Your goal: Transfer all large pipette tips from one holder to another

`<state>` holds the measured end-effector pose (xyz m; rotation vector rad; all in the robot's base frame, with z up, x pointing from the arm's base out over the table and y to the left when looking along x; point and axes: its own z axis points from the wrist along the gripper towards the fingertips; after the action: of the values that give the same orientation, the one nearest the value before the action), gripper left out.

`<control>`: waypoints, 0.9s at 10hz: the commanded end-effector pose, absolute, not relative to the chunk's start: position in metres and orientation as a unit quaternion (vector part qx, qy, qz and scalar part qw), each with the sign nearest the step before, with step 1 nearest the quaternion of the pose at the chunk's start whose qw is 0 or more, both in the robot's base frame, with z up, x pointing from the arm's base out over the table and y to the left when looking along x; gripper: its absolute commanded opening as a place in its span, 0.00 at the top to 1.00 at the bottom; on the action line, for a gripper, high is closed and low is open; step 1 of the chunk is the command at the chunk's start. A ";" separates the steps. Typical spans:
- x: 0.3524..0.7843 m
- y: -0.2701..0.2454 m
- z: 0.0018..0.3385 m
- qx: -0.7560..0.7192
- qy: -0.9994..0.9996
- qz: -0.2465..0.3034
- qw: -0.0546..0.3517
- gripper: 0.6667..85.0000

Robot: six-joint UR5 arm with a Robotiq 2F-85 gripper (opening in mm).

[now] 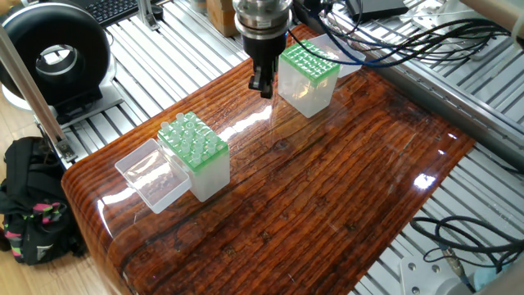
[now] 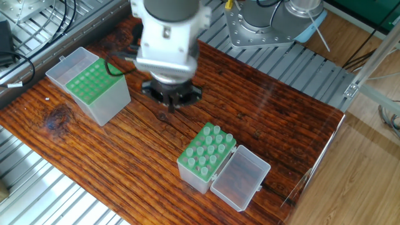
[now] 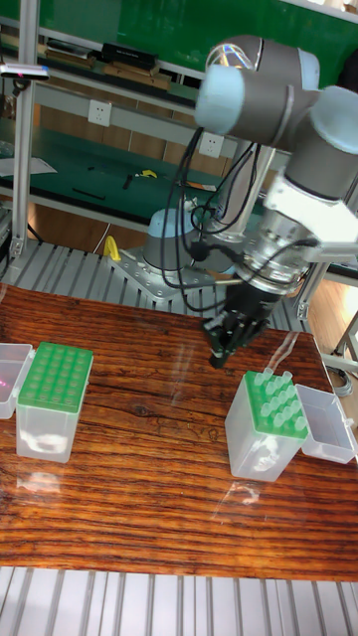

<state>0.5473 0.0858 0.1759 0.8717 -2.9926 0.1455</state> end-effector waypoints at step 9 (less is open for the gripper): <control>0.551 0.154 0.173 0.235 -0.971 0.047 0.016 0.80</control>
<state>0.5547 0.1513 0.1796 0.7660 -3.0052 0.1639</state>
